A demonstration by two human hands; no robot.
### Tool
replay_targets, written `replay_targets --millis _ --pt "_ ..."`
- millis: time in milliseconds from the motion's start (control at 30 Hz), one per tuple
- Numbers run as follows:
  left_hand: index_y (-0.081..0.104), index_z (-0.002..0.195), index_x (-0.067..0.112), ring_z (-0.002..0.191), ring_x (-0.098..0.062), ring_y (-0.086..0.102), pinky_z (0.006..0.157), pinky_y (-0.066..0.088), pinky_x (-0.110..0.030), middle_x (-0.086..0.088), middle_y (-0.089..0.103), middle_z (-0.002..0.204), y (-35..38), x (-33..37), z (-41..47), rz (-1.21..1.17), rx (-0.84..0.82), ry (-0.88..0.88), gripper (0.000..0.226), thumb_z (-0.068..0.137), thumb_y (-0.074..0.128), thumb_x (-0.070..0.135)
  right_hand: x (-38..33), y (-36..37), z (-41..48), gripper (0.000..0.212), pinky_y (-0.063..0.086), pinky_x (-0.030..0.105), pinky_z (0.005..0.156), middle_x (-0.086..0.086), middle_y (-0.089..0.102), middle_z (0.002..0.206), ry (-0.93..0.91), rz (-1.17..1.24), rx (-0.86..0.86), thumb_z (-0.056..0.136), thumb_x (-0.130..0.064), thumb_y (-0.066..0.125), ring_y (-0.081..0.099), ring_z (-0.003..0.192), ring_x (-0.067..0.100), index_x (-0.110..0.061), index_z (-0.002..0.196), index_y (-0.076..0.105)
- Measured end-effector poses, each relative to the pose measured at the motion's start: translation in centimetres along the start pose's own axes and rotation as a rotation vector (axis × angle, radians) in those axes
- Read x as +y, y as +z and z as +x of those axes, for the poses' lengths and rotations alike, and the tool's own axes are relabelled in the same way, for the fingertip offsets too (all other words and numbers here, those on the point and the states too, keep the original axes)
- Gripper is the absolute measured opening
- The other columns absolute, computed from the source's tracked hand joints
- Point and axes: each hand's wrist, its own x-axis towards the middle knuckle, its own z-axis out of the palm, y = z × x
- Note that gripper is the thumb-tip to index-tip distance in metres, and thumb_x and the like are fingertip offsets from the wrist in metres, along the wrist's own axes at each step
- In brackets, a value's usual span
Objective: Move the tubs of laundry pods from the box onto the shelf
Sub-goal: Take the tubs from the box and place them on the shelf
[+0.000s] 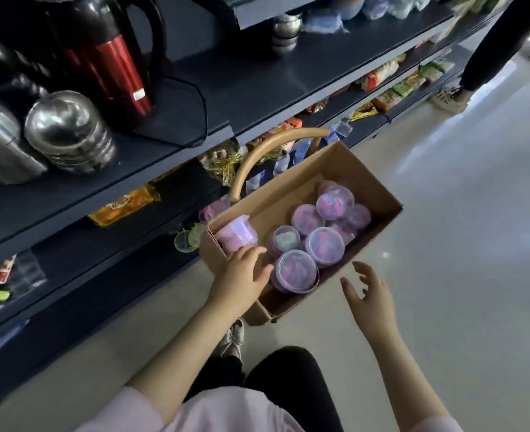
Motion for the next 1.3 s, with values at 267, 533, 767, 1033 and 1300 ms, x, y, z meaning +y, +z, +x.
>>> replay_targets --millis 267,533,767,1033,1300 --pt "0.055 0.129 0.012 0.120 -0.023 0.053 0.095 0.039 -0.026 -0.010 0.057 0.130 10.1 -2.0 5.3 -0.323 -0.184 -0.573 0.047 0.090 0.063 0.037 5.1 2.2 12.0 0.046 0.041 0.028 0.086 0.008 0.063 0.113 0.028 -0.146 -0.289 0.087 -0.015 0.068 0.060 0.102 0.028 -0.015 0.131 0.055" --pt "0.038 0.145 0.016 0.128 -0.024 0.049 0.105 0.037 -0.032 -0.007 0.046 0.145 17.8 -2.4 7.6 -0.384 -0.109 -0.920 0.073 0.086 0.065 0.049 8.4 4.8 23.7 0.071 0.037 0.040 0.105 0.009 0.047 0.147 -0.043 -0.289 -0.567 0.084 -0.025 0.073 0.041 0.135 0.030 -0.016 0.146 0.040" --pt "0.048 0.135 0.019 0.116 -0.021 0.058 0.084 0.038 -0.022 0.000 0.061 0.126 22.4 -3.7 8.2 -0.494 -0.044 -1.071 0.061 0.085 0.066 0.048 11.3 8.2 27.3 0.072 0.047 0.051 0.098 0.008 0.050 0.139 0.086 -0.202 -0.754 0.082 -0.030 0.076 0.052 0.120 0.029 -0.021 0.144 0.040" --pt "0.062 0.119 0.019 0.102 -0.016 0.064 0.089 0.050 -0.031 0.004 0.069 0.105 23.7 -4.1 7.5 -0.679 0.096 -1.089 0.042 0.086 0.067 0.045 12.0 8.6 28.4 0.062 0.054 0.044 0.092 -0.002 0.065 0.117 0.150 -0.094 -0.785 0.077 -0.034 0.079 0.062 0.106 0.018 -0.021 0.133 0.056" --pt "0.068 0.093 0.039 0.091 -0.011 0.071 0.066 0.060 -0.034 0.008 0.072 0.097 17.4 -1.0 5.4 -0.997 0.361 -1.001 0.033 0.069 0.077 0.059 5.7 5.0 25.7 0.038 0.055 0.037 0.092 -0.019 0.069 0.105 0.040 0.084 -0.569 0.075 -0.037 0.080 0.063 0.105 0.005 -0.037 0.109 0.065"
